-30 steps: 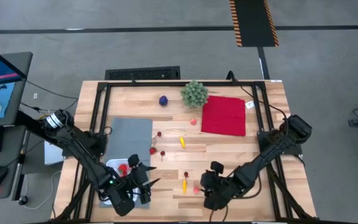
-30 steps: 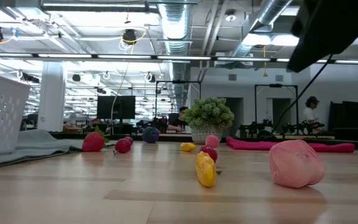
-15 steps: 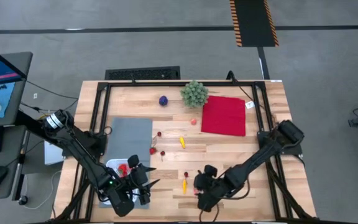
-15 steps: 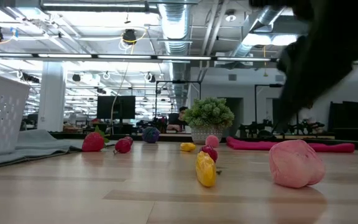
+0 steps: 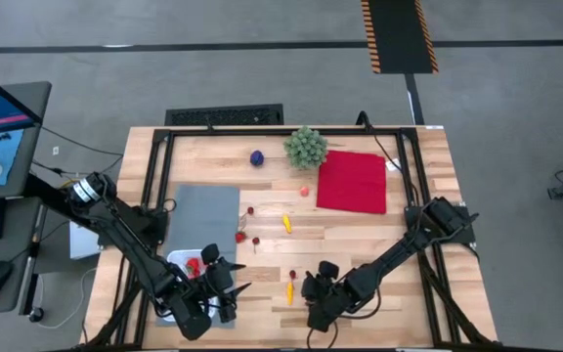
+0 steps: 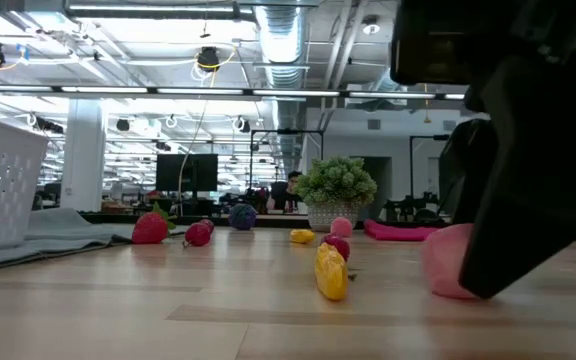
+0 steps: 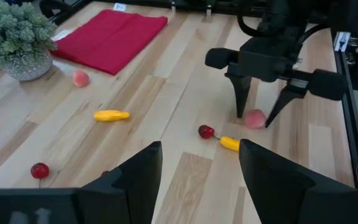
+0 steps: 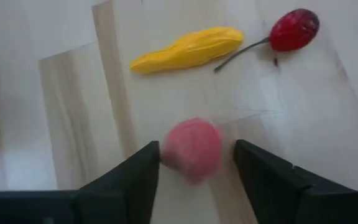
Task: Pick and placing Produce into tupperware
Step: Put the pink apricot into the white basket
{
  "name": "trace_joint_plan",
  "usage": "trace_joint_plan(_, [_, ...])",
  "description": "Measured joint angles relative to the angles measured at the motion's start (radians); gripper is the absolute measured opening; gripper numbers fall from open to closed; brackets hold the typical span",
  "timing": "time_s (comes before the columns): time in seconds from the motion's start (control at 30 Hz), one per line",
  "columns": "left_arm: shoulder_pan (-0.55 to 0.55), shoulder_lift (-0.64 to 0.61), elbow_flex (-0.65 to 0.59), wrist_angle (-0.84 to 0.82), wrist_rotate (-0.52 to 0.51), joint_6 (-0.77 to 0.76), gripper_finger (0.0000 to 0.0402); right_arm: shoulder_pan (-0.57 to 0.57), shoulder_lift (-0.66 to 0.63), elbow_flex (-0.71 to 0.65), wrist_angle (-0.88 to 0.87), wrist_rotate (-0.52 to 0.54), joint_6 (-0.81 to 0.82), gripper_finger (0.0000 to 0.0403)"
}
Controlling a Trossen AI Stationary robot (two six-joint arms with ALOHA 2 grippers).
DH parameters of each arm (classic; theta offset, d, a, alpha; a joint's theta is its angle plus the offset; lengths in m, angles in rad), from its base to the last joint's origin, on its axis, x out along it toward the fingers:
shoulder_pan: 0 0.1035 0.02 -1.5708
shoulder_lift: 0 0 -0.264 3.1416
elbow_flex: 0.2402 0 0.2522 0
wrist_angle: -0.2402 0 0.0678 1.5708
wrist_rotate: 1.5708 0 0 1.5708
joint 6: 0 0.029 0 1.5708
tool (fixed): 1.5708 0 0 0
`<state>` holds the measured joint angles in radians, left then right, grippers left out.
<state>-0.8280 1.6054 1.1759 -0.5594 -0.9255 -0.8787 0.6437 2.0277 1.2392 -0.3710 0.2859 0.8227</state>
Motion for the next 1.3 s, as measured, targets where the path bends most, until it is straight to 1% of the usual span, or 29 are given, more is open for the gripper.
trace_joint_plan(0.07, [0.0, 0.0, 0.0, -0.001, 0.004, 0.0, 0.0206, 0.002, 0.002, 0.002, -0.003, 0.017, -0.01, 0.0202])
trace_joint_plan(0.17, [0.0, 0.0, 0.0, -0.006, 0.006, 0.0, 0.0206, 0.002, -0.014, 0.008, -0.008, 0.032, -0.031, 0.0147])
trace_joint_plan(0.23, [0.0, 0.0, 0.0, -0.007, 0.024, 0.014, 0.0206, 0.0, -0.029, 0.016, -0.001, 0.036, -0.058, 0.0113])
trace_joint_plan(0.3, [-0.002, 0.0, 0.0, -0.005, 0.032, 0.063, 0.0206, 0.0, -0.047, 0.022, 0.015, 0.043, -0.091, 0.009])
trace_joint_plan(0.33, [-0.007, 0.0, 0.0, -0.005, 0.031, 0.082, 0.0206, 0.001, -0.051, 0.027, 0.033, 0.05, -0.107, 0.0084])
trace_joint_plan(0.4, [-0.021, -0.007, -0.001, -0.005, 0.016, 0.096, 0.0206, -0.004, -0.061, 0.031, 0.047, 0.053, -0.141, 0.0083])
trace_joint_plan(0.47, [-0.032, -0.017, -0.001, -0.002, -0.003, 0.095, 0.0206, -0.012, -0.066, 0.047, 0.075, 0.052, -0.174, 0.0092])
trace_joint_plan(0.5, [-0.035, -0.019, -0.001, -0.003, 0.005, 0.093, 0.0206, -0.019, -0.069, 0.057, 0.076, 0.053, -0.191, 0.0098])
trace_joint_plan(0.6, [-0.035, -0.017, -0.001, -0.009, 0.085, 0.083, 0.0206, -0.044, -0.07, 0.099, 0.082, 0.055, -0.245, 0.0115])
trace_joint_plan(0.67, [-0.041, -0.017, -0.001, -0.007, 0.097, 0.073, 0.0206, -0.061, -0.07, 0.123, 0.099, 0.055, -0.293, 0.0119])
trace_joint_plan(0.93, [-0.047, -0.017, -0.001, 0.005, 0.101, 0.054, 0.0206, -0.119, -0.07, 0.202, 0.138, 0.027, -0.422, 0.0108])
trace_joint_plan(1.1, [-0.026, -0.017, -0.001, 0.039, 0.107, 0.054, 0.0206, -0.13, -0.07, 0.211, 0.186, 0.004, -0.452, 0.011])
trace_joint_plan(1.2, [0.005, -0.017, -0.001, 0.068, 0.128, 0.072, 0.0206, -0.129, -0.07, 0.211, 0.208, -0.001, -0.466, 0.011])
trace_joint_plan(1.3, [0.043, -0.017, -0.001, 0.092, 0.196, 0.1, 0.0206, -0.129, -0.07, 0.211, 0.208, -0.001, -0.468, 0.0109])
